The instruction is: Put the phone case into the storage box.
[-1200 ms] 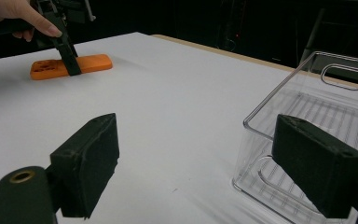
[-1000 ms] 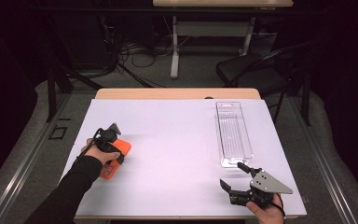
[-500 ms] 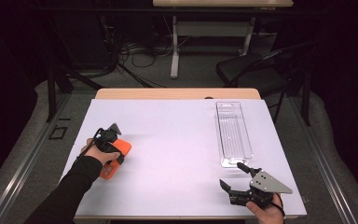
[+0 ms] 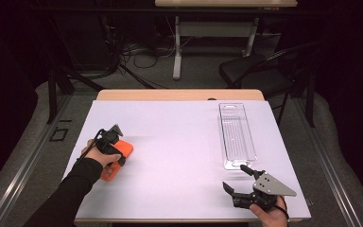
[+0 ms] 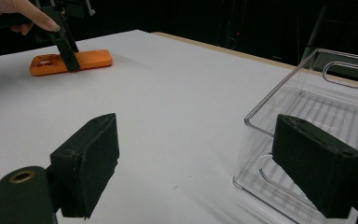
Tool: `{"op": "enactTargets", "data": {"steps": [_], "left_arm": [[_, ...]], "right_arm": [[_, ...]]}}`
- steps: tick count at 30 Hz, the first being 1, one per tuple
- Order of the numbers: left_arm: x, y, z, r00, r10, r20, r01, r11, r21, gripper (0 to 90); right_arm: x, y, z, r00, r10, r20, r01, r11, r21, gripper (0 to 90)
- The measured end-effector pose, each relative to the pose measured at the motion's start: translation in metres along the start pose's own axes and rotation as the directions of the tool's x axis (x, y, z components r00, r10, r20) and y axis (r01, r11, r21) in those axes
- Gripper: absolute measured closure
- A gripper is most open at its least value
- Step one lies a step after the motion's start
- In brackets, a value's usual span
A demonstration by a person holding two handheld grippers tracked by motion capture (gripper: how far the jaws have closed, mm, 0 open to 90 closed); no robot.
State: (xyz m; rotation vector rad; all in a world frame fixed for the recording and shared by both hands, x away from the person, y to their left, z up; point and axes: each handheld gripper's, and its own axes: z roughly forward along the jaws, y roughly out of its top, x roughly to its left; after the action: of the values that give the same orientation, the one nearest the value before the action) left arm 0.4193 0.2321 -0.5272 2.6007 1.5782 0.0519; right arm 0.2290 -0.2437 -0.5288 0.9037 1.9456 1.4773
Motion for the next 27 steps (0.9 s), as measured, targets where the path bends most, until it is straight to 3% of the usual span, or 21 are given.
{"op": "enactTargets", "data": {"steps": [8, 17, 23, 27], "left_arm": [[-0.003, 0.0, -0.014, 0.9991, 0.042, -0.001, -0.042, 0.999, -0.017, 16.2], [-0.015, 0.006, -0.033, 0.9937, 0.112, 0.005, -0.112, 0.9931, -0.037, 16.2], [-0.027, 0.014, -0.046, 0.9885, 0.15, 0.02, -0.148, 0.986, -0.076, 16.1], [-0.041, 0.022, -0.053, 0.9801, 0.197, 0.024, -0.194, 0.9771, -0.087, 16.1]], "right_arm": [[0.0, 0.0, 0.0, 1.0, 0.001, 0.001, -0.001, 1.0, 0.0, 14.3], [0.0, 0.0, 0.0, 1.0, 0.001, 0.003, -0.001, 1.0, 0.0, 14.3], [0.0, 0.0, 0.0, 1.0, -0.003, 0.007, 0.003, 1.0, 0.002, 14.3], [0.0, 0.0, 0.001, 1.0, 0.001, 0.008, -0.001, 1.0, 0.006, 14.3]]}}
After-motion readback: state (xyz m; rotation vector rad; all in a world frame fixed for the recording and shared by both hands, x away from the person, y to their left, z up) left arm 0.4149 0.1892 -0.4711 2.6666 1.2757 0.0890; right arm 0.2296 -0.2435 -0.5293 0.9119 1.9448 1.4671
